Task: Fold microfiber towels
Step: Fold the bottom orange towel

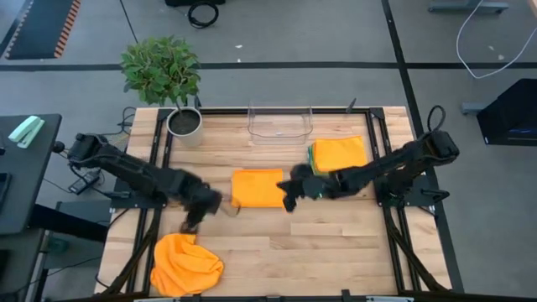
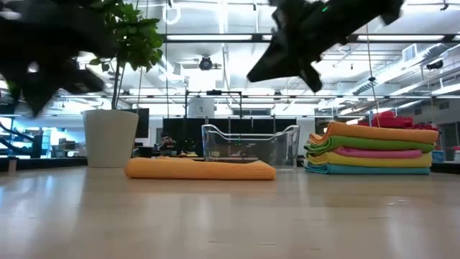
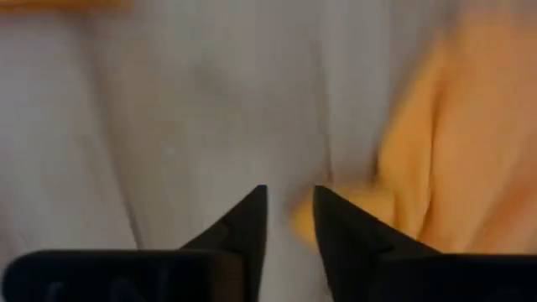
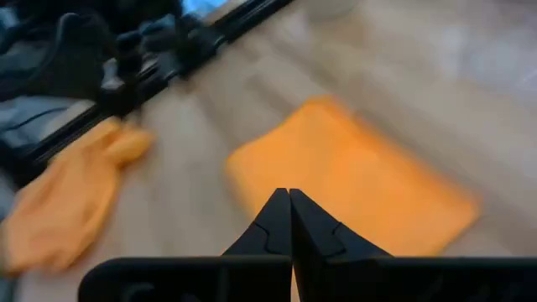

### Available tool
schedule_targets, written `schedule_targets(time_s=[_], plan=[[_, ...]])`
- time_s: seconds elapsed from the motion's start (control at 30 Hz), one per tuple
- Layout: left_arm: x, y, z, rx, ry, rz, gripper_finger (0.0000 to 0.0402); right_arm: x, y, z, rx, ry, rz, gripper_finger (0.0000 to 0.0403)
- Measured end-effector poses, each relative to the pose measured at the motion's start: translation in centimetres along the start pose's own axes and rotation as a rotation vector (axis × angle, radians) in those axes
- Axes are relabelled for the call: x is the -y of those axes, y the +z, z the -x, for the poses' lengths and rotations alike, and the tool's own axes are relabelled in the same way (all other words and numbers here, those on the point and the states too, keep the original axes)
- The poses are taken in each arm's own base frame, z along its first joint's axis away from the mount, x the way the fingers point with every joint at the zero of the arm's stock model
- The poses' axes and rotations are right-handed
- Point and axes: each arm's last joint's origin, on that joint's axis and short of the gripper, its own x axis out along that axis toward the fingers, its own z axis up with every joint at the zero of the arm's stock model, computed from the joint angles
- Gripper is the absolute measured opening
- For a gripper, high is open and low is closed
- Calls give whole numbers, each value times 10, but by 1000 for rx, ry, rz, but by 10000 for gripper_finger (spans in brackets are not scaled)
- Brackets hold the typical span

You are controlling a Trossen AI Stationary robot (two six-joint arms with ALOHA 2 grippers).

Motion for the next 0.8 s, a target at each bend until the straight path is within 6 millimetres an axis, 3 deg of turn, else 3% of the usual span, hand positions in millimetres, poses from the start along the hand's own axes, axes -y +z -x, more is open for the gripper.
schedule_targets(time_s=[0.13, 0.27, 0.5, 0.8], plan=[[35, -12, -10, -71, -28, -407, 155, -18, -26, 5, -62, 43, -36, 0], [62, -20, -15, -51, -66, -614, 194, -25, -49, 3, -119, 34, -90, 0], [74, -33, -21, -83, -75, -587, 213, -32, -62, 5, -148, 41, -147, 0], [75, -44, -36, -90, -99, -451, 186, -32, -62, 6, -143, 44, -148, 0]])
